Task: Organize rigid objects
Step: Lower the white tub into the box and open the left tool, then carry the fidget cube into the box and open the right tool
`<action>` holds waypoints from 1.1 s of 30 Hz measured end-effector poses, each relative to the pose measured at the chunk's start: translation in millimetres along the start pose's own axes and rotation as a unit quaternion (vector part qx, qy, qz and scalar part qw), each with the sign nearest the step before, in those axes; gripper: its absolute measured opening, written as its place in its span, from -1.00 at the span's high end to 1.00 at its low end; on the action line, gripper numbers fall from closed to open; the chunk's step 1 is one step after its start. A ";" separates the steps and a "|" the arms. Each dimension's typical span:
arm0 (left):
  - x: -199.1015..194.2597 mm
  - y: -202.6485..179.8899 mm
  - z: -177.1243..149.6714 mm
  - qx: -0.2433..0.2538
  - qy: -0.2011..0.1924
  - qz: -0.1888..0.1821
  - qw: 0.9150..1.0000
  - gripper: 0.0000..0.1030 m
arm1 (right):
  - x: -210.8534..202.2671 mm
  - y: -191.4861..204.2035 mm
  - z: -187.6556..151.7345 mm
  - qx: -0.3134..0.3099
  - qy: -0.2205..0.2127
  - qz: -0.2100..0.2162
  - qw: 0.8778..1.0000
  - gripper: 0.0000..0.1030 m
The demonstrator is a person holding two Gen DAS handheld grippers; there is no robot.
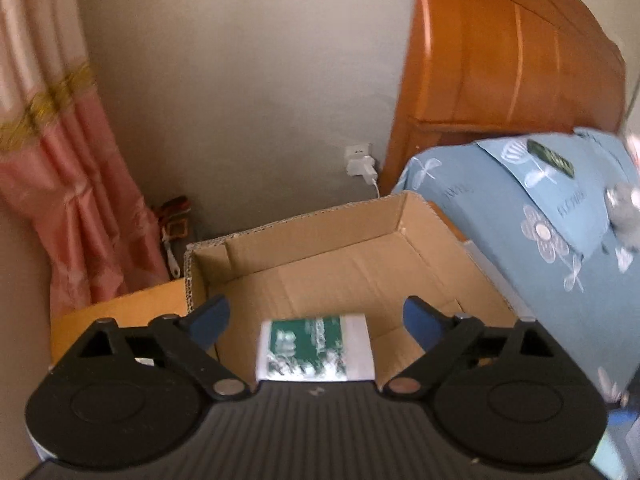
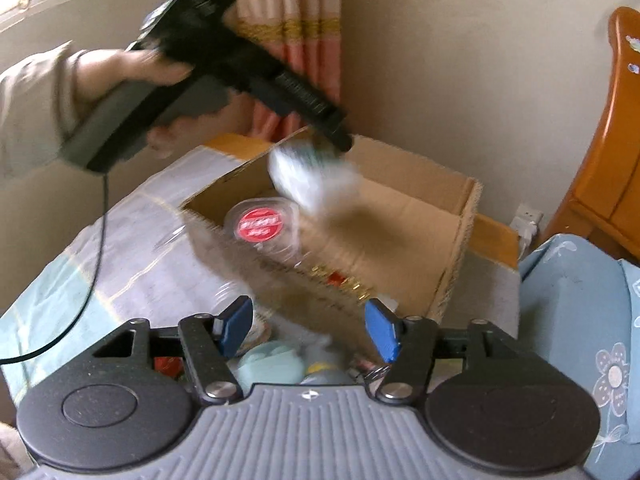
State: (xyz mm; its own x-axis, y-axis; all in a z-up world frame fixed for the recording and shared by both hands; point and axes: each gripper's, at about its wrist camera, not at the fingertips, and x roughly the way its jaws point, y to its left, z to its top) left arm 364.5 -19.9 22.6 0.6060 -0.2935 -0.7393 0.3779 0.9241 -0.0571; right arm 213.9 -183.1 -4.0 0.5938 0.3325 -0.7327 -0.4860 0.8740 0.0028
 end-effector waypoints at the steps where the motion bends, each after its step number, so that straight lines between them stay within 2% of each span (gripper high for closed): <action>1: -1.3 1.9 -1.5 -0.003 0.000 0.003 1.000 -0.82 | -0.5 3.0 -2.8 -0.002 0.003 0.004 1.000 -0.36; 8: -30.8 7.7 -29.9 0.032 -0.010 0.027 0.999 -0.82 | -1.8 35.9 -34.2 -0.019 0.022 0.055 0.998 -0.39; 11: -45.8 2.1 -42.4 0.048 -0.015 0.030 0.998 -0.82 | 2.6 47.5 -44.9 -0.021 0.028 0.068 0.997 -0.48; 16: -71.4 -10.2 -67.4 0.064 -0.029 0.046 0.996 -0.86 | 13.0 64.6 -63.5 -0.035 0.038 0.074 0.996 -0.50; 18: -81.5 -15.8 -80.6 0.068 -0.037 0.063 0.995 -0.89 | 19.1 69.7 -70.0 -0.028 0.048 0.062 0.997 -0.50; 20: -89.1 -18.3 -93.6 0.066 -0.041 0.077 0.994 -0.89 | 22.0 71.9 -74.7 -0.009 0.058 0.041 0.997 -0.50; 25: -100.6 -20.0 -121.5 0.047 -0.043 0.086 0.994 -0.89 | 30.4 75.0 -87.7 0.034 0.105 0.040 0.993 -0.50; 27: -102.5 -18.3 -128.6 0.033 -0.041 0.082 0.995 -0.89 | 34.1 79.7 -88.9 0.042 0.105 0.055 0.992 -0.50; 33: -112.2 -11.3 -144.5 -0.011 -0.049 0.095 0.994 -0.89 | 52.2 87.7 -82.7 0.053 0.092 0.058 0.993 -0.53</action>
State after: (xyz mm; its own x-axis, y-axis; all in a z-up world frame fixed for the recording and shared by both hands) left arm 191.0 38.0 9.3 0.7307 -0.1341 -0.6694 0.2355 0.9698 0.0629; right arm 149.2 -118.4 -98.3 0.4051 0.3711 -0.8356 -0.4687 0.8690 0.1587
